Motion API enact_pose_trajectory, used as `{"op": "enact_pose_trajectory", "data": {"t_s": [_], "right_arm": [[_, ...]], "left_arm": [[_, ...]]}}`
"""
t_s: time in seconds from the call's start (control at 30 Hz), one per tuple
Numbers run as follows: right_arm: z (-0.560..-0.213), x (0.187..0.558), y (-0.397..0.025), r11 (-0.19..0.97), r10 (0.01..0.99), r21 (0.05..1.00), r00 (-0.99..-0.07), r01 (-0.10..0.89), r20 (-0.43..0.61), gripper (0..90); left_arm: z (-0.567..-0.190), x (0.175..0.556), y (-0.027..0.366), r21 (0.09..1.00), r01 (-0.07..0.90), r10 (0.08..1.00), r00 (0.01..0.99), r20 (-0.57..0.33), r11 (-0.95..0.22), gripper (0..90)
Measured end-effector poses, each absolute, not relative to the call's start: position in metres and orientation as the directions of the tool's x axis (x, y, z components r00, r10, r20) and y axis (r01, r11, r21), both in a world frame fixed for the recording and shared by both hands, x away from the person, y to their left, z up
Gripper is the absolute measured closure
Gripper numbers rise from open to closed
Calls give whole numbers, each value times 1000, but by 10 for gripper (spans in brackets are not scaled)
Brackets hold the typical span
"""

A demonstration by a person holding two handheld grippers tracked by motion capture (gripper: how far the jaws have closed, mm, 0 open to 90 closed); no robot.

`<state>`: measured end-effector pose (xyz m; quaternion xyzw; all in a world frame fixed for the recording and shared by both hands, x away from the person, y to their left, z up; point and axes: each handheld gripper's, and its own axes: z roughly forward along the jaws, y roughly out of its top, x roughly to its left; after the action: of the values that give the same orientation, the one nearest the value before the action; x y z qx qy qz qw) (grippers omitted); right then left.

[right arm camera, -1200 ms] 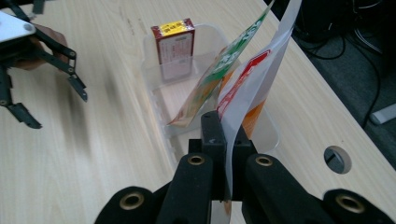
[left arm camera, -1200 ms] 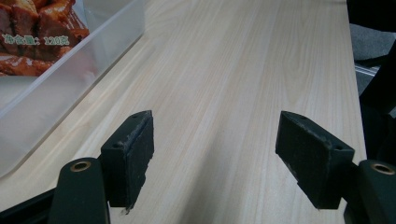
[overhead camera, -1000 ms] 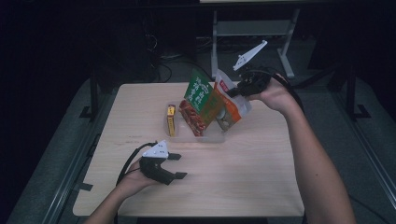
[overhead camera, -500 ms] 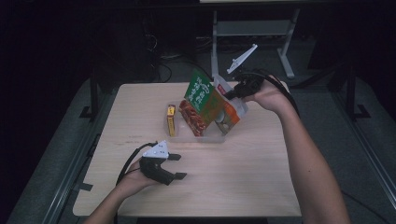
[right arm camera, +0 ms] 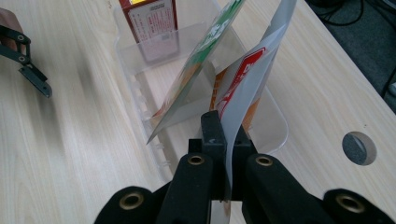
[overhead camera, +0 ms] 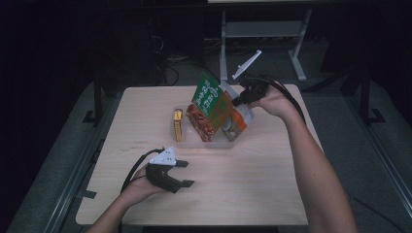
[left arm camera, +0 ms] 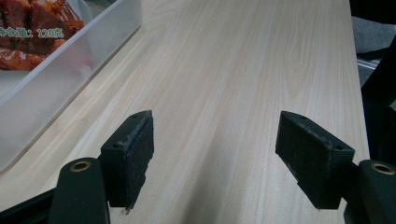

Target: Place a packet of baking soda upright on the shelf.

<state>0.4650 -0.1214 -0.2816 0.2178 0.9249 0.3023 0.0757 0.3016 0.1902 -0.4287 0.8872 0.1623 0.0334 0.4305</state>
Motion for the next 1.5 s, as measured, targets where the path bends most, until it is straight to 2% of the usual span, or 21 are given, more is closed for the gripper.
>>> {"op": "enact_pose_trajectory", "data": {"t_s": [0.67, 0.9, 0.97, 1.0, 1.1, 1.13, 1.17, 1.2, 1.33, 1.5], "right_arm": [[-298, 480, -116, 716, 473, 576, -881, 395, 15, 888], [-297, 480, -118, 676, 506, 611, -862, 413, 23, 797], [-297, 479, -118, 670, 517, 616, -856, 415, 15, 711], [-297, 479, -118, 670, 517, 616, -856, 415, 15, 711], [-296, 477, -119, 655, 526, 630, -850, 416, 14, 633], [-296, 476, -119, 654, 528, 633, -849, 415, 11, 597], [-296, 475, -120, 642, 537, 643, -844, 417, 12, 524], [-296, 475, -120, 642, 537, 643, -844, 417, 12, 524], [-294, 474, -124, 624, 572, 647, -820, 439, 5, 422], [-294, 470, -132, 601, 586, 662, -810, 448, 17, 398]], "left_arm": [[-430, 301, 188, 766, 255, 306, 949, -79, -591, 273], [-430, 301, 187, 764, 256, 307, 948, -80, -592, 273], [-430, 301, 188, 764, 256, 306, 949, -80, -593, 273], [-430, 301, 187, 764, 256, 307, 948, -80, -592, 273], [-430, 301, 187, 763, 254, 306, 949, -78, -594, 273], [-430, 301, 187, 763, 252, 304, 950, -77, -596, 273], [-430, 300, 187, 763, 253, 304, 950, -78, -595, 273], [-430, 300, 187, 763, 253, 304, 950, -78, -595, 273], [-430, 300, 187, 762, 254, 303, 950, -80, -596, 273], [-431, 300, 187, 761, 256, 304, 949, -82, -596, 273]]}}
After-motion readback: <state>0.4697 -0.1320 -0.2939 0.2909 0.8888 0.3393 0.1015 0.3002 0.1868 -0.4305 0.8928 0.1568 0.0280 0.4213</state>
